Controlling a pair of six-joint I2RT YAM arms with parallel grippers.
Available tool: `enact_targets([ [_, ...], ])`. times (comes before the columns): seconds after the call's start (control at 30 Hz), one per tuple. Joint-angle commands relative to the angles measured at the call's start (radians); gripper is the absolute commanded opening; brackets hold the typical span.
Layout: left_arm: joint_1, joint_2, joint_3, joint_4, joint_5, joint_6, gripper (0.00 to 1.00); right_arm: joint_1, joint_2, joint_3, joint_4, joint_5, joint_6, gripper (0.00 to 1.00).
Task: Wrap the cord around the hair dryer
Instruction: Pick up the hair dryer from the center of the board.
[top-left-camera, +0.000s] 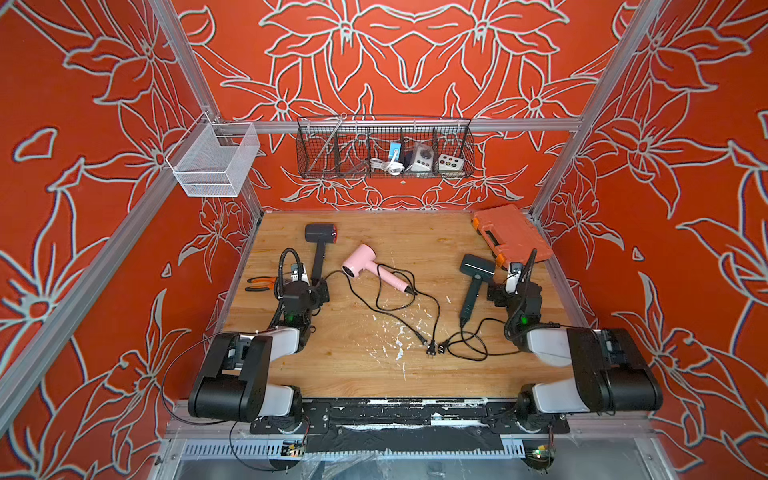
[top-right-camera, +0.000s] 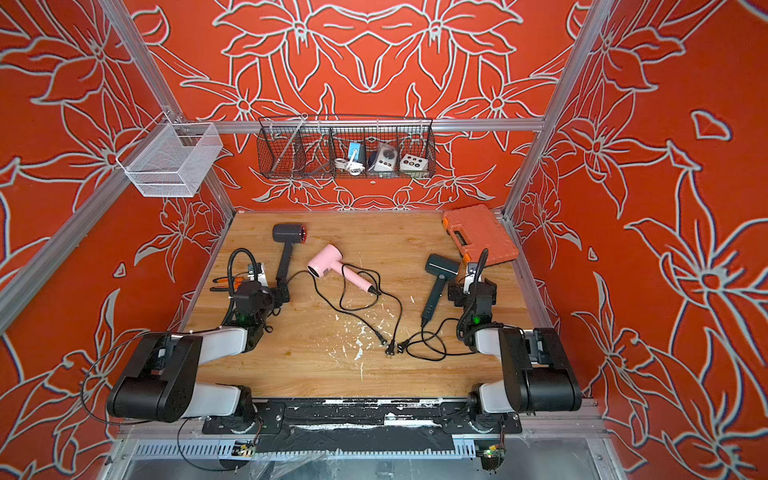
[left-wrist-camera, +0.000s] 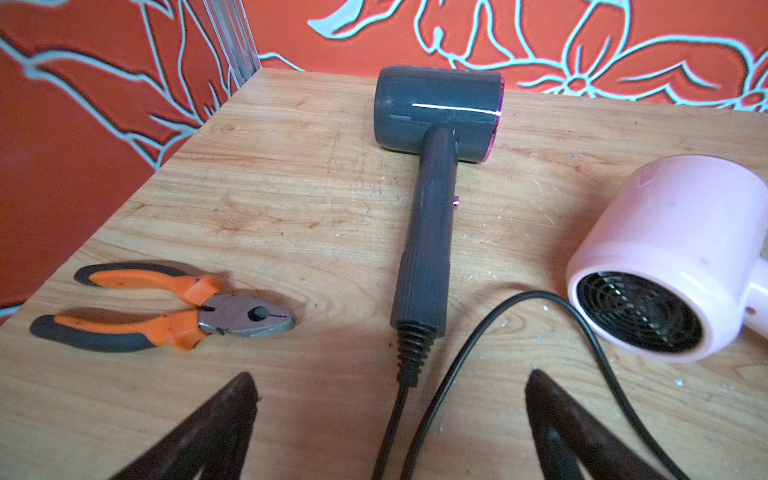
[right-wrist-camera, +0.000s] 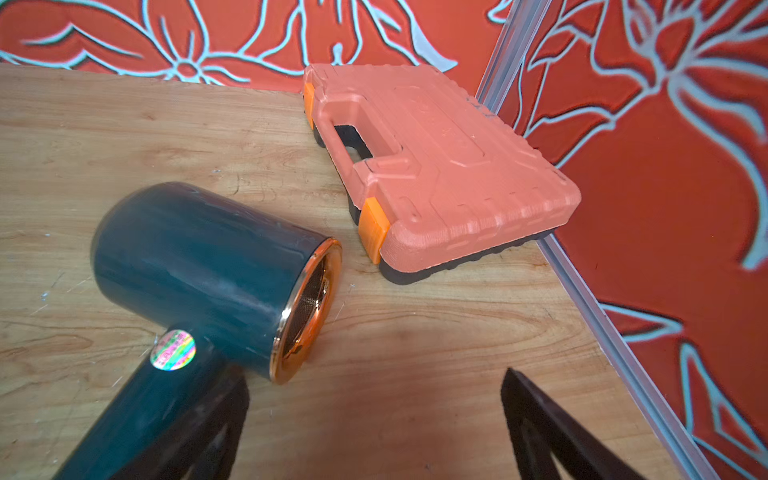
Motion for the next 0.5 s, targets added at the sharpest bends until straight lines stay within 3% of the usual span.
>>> enact_targets([
  [0.0, -0.003, 0.009, -0.008, 0.034, -0.006, 0.013, 0.98, -0.003, 0.006, 0.017, -0.007, 0.003, 0.011, 0.98],
  [0.47, -0.003, 0.012, -0.005, 0.034, -0.004, 0.013, 0.98, -0.003, 0.006, 0.017, -0.006, 0.003, 0.012, 0.98],
])
